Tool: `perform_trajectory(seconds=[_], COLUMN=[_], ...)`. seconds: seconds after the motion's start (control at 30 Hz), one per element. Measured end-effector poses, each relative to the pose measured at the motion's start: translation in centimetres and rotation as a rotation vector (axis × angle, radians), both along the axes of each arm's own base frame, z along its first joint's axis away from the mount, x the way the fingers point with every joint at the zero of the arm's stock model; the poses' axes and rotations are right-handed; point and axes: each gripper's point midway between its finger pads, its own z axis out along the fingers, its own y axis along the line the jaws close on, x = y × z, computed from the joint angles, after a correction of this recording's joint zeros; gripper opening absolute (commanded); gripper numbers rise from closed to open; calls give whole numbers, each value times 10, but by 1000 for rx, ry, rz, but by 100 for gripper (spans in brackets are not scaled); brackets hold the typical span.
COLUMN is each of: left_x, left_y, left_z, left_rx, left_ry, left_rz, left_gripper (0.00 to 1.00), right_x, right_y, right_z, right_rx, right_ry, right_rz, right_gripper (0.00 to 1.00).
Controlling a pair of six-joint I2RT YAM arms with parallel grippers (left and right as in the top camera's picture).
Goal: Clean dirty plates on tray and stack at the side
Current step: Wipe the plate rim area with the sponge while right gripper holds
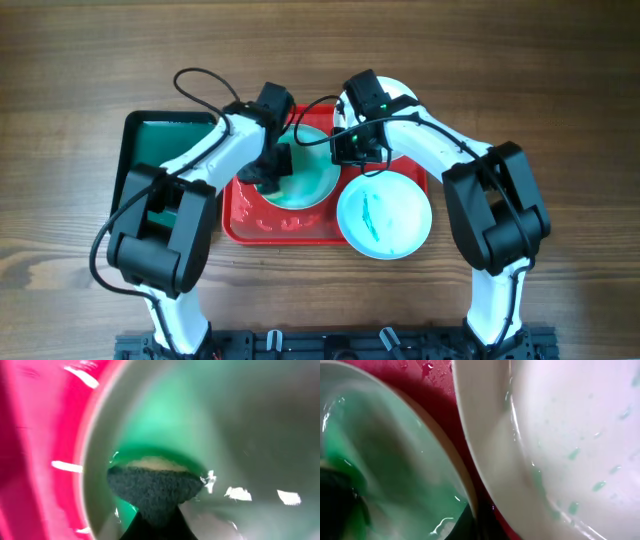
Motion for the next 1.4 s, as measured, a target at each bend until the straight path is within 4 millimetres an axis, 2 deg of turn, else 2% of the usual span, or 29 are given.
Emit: perform_trajectory(seconds=[0.13,0.27,0.47,0.63,0.8,0.9,1.1,1.27,1.4], left_x=[-6,0,6,9,28,62,92,89,70], left_y=[-36,-77,-111,-112,-110,-106,-92,-86,-85], left_z=[2,4,5,3,4,7,11,7,5], left_rx=[-221,-454,-572,-542,-501,-453,-360,-326,-347], left_ry=[30,4,-40,-49,-132,-285,-425,-407,-299], left_rz=[-98,-150,-201,-158,-118,-86,-40,-28,-44], left_gripper=[4,4,4,4,4,4,4,4,4], right_x=[0,0,0,0,4,4,4,3,-1], right_y=[0,0,0,0,-1,-1,0,0,3], right_z=[0,0,0,0,0,0,1,1,0], right_rx=[-1,-1,-3,-3,-8,-8,-8,-8,-9], right_ry=[0,-2,-3,-3,-18,-18,-20,-18,-8], right_rz=[-1,4,4,4,0,0,0,2,11], right_gripper=[4,4,4,4,4,4,4,4,4])
